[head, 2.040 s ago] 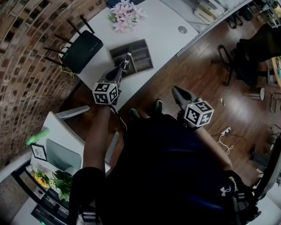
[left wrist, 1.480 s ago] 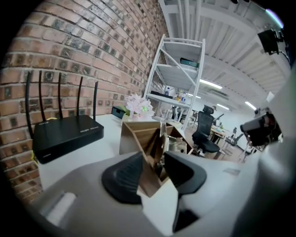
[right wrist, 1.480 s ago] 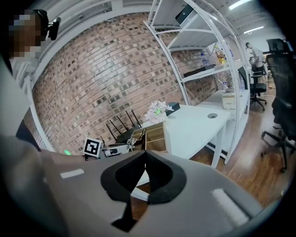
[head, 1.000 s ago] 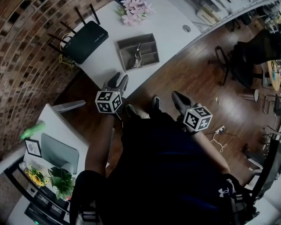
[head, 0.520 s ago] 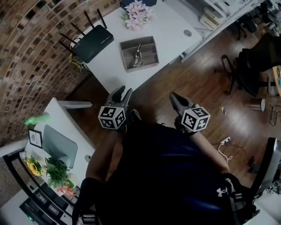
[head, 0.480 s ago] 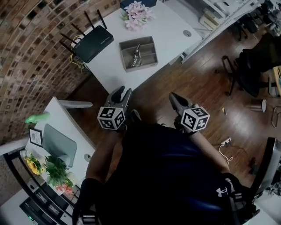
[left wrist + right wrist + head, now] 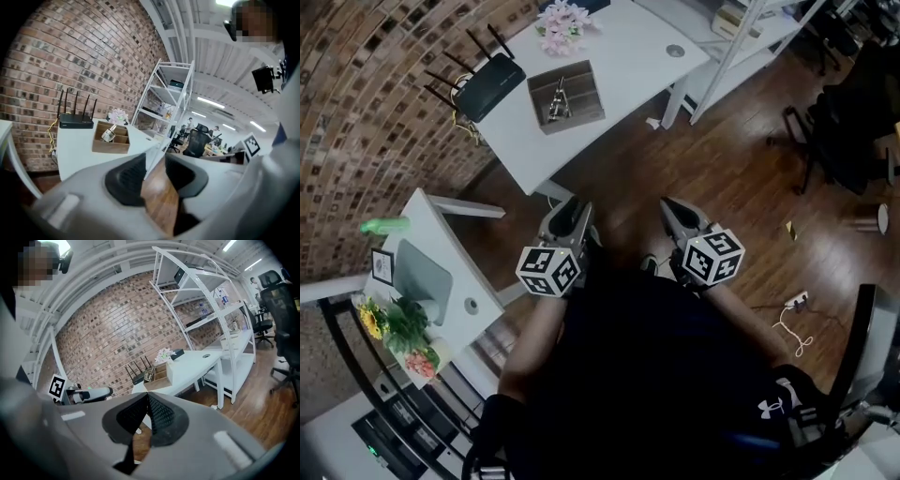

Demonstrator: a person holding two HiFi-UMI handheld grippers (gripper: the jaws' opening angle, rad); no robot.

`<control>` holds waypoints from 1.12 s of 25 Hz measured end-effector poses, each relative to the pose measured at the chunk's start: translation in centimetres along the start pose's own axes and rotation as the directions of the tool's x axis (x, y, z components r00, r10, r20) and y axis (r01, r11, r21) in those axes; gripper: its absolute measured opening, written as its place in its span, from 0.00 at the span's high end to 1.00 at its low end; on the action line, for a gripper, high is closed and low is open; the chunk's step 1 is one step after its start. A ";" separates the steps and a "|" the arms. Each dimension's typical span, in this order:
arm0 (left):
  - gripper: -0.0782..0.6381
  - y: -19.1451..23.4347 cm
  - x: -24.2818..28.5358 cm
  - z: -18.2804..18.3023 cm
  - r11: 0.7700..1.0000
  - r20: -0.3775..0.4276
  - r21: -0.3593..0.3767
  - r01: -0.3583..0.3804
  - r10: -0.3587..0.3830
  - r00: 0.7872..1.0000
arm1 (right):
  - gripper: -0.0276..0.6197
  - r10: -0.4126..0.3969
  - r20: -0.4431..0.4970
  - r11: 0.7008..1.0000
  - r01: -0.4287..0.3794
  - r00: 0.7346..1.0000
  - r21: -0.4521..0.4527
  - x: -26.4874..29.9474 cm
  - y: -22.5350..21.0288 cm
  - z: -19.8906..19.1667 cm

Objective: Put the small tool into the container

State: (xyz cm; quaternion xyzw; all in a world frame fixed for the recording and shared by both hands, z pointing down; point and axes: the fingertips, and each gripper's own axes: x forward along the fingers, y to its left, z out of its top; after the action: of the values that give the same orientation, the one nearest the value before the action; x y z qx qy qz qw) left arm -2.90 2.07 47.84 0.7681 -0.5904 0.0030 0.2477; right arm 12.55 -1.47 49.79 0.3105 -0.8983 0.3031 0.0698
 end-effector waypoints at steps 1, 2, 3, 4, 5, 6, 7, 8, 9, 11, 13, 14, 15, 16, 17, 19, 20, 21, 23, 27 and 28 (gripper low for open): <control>0.71 -0.9 -0.3 -0.8 1.000 -0.006 -0.005 -0.003 0.003 1.000 | 0.94 0.007 -0.001 1.000 -0.007 1.000 0.003 -0.7 -0.1 -0.4; 0.71 -1.7 -0.7 -1.5 1.000 -0.012 -0.009 -0.005 0.004 1.000 | 0.94 0.012 -0.002 1.000 -0.012 1.000 0.005 -1.3 -0.1 -0.6; 0.72 -2.4 -1.0 -2.1 1.000 -0.019 -0.012 -0.004 0.004 1.000 | 0.94 0.016 -0.002 1.000 -0.016 1.000 0.006 -1.8 -0.1 -0.9; 0.72 -3.0 -1.3 -2.5 1.000 -0.024 -0.011 -0.001 0.001 1.000 | 0.94 0.019 -0.001 1.000 -0.019 1.000 0.004 -2.2 0.0 -1.0; 0.72 -3.4 -1.6 -2.9 1.000 -0.028 -0.008 0.002 -0.003 1.000 | 0.94 0.023 0.001 1.000 -0.023 1.000 -0.001 -2.5 0.1 -1.0; 0.72 -3.6 -1.8 -3.1 1.000 -0.030 -0.005 0.005 -0.005 1.000 | 0.94 0.026 0.005 1.000 -0.026 1.000 -0.009 -2.7 0.3 -1.0; 0.72 -3.7 -1.9 -3.3 1.000 -0.031 -0.004 0.007 -0.007 1.000 | 0.94 0.028 0.012 0.999 -0.028 1.000 -0.018 -2.9 0.5 -0.9; 0.72 -3.8 -2.0 -3.4 1.000 -0.031 -0.005 0.009 -0.010 0.999 | 0.94 0.028 0.023 0.999 -0.028 0.999 -0.026 -3.0 0.6 -0.7; 0.72 -3.8 -2.1 -3.4 1.000 -0.031 -0.007 0.012 -0.012 0.999 | 0.94 0.028 0.037 0.999 -0.026 0.999 -0.032 -3.2 0.8 -0.4; 0.72 -3.9 -2.0 -3.0 1.000 -0.024 -0.008 0.018 -0.018 1.000 | 0.94 0.024 0.062 0.999 -0.021 0.998 -0.042 -3.4 0.9 0.4; 0.72 -3.8 -1.9 -2.1 1.000 -0.008 -0.002 0.020 -0.020 1.000 | 0.94 0.022 0.072 0.999 -0.018 0.997 -0.050 -3.3 1.2 1.0; 0.72 -3.7 -2.0 -1.6 1.000 0.001 0.002 0.019 -0.019 1.000 | 0.94 0.023 0.071 0.998 -0.020 0.997 -0.052 -3.1 1.5 1.0; 0.73 -3.4 -2.2 -1.2 1.000 0.010 0.005 0.015 -0.016 1.000 | 0.94 0.027 0.065 0.998 -0.023 0.997 -0.055 -2.8 1.8 1.0; 0.73 -3.1 -2.4 -0.8 1.000 0.017 0.005 0.011 -0.011 1.000 | 0.94 0.031 0.058 0.998 -0.028 0.998 -0.057 -2.4 2.1 0.9; 0.73 -2.7 -2.7 -0.7 1.000 0.023 0.003 0.005 -0.005 1.000 | 0.94 0.036 0.049 0.998 -0.033 0.998 -0.057 -2.0 2.5 0.6; 0.73 -1.7 -3.8 -0.9 1.000 0.022 -0.011 -0.012 0.012 1.000 | 0.94 0.045 0.033 0.998 -0.043 0.998 -0.055 -1.1 3.2 0.1; 0.73 -1.0 -4.5 -1.2 1.000 0.017 -0.019 -0.021 0.022 1.000 | 0.94 0.047 0.028 0.997 -0.046 0.998 -0.057 -0.8 3.5 -0.1; 0.73 -0.4 -5.1 -1.6 0.999 0.011 -0.028 -0.031 0.032 0.999 | 0.94 0.049 0.026 0.997 -0.047 0.998 -0.061 -0.5 3.9 -0.1; 0.73 0.9 -6.2 -1.9 0.998 0.005 -0.045 -0.050 0.050 0.999 | 0.94 0.049 0.026 0.996 -0.047 0.998 -0.071 0.0 4.4 0.1; 0.73 2.5 -7.0 -1.1 0.997 0.022 -0.055 -0.059 0.061 0.998 | 0.94 0.064 0.010 0.994 -0.062 0.998 -0.084 1.4 5.8 0.2; 0.73 2.8 -7.1 -0.9 0.997 0.026 -0.057 -0.056 0.058 0.998 | 0.94 0.071 0.003 0.994 -0.070 0.997 -0.090 1.8 6.3 -0.1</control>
State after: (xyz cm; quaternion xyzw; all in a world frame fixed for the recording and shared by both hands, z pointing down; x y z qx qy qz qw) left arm -7.31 8.36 47.56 0.7436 -0.6154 -0.0169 0.2609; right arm 7.36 1.58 47.24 0.2762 -0.9215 0.2639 0.0700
